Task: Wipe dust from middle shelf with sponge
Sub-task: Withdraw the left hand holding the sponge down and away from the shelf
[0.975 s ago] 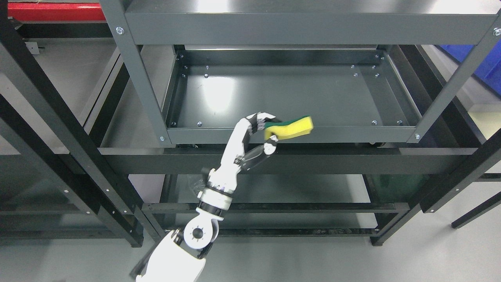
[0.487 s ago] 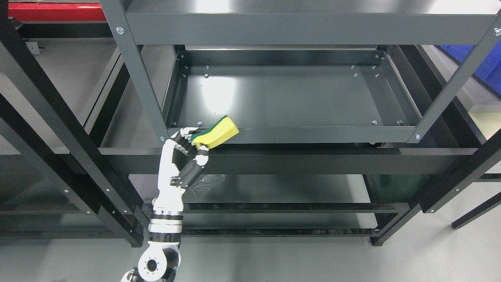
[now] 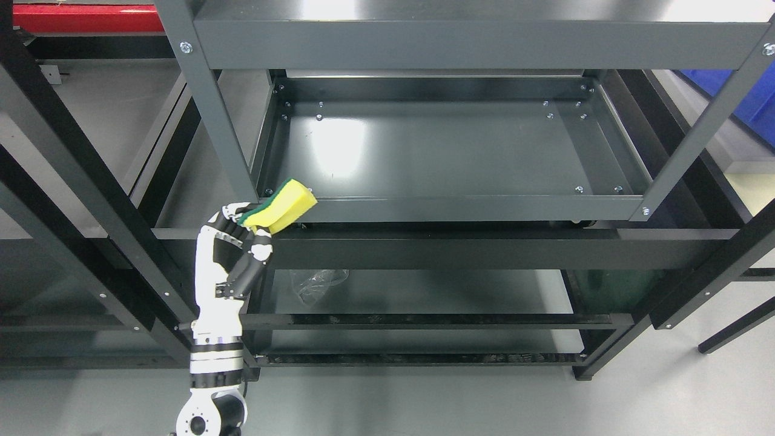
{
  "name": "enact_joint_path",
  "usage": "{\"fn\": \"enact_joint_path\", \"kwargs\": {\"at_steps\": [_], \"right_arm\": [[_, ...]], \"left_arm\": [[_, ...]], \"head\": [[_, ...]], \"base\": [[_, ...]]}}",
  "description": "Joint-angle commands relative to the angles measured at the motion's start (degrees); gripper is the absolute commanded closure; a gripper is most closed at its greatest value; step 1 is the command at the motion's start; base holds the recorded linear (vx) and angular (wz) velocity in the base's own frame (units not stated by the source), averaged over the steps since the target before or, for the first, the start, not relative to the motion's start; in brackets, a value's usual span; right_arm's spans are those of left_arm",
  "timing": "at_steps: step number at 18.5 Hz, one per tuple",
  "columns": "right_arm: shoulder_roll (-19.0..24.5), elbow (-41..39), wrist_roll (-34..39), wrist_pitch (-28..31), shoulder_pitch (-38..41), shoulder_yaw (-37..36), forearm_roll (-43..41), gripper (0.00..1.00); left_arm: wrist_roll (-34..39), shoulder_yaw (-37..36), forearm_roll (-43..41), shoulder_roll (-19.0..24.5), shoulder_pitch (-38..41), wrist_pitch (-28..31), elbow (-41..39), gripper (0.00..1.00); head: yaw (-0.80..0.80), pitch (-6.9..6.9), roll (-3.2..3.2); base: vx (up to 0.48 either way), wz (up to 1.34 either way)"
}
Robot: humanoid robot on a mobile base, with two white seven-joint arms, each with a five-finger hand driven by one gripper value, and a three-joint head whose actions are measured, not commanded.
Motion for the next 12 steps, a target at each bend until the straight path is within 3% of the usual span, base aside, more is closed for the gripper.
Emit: {"fn": "enact_joint_path", "kwargs": {"at_steps": [1, 12], "right_arm": [[-1.0, -1.0, 0.0, 0.0, 0.0, 0.0, 0.0, 0.0], [-1.0, -1.0, 0.0, 0.0, 0.0, 0.0, 0.0, 0.0]], "left_arm": [[-0.2, 4.0, 0.4, 1.0, 0.8, 0.2, -3.0, 1.0], [-1.3, 2.8, 0.4, 1.0, 0.9, 0.2, -3.0, 1.0]], "head": [[0.0, 0.0, 0.0], [0.0, 0.0, 0.0]], "base": [[0.0, 0.0], [0.0, 0.0]]}}
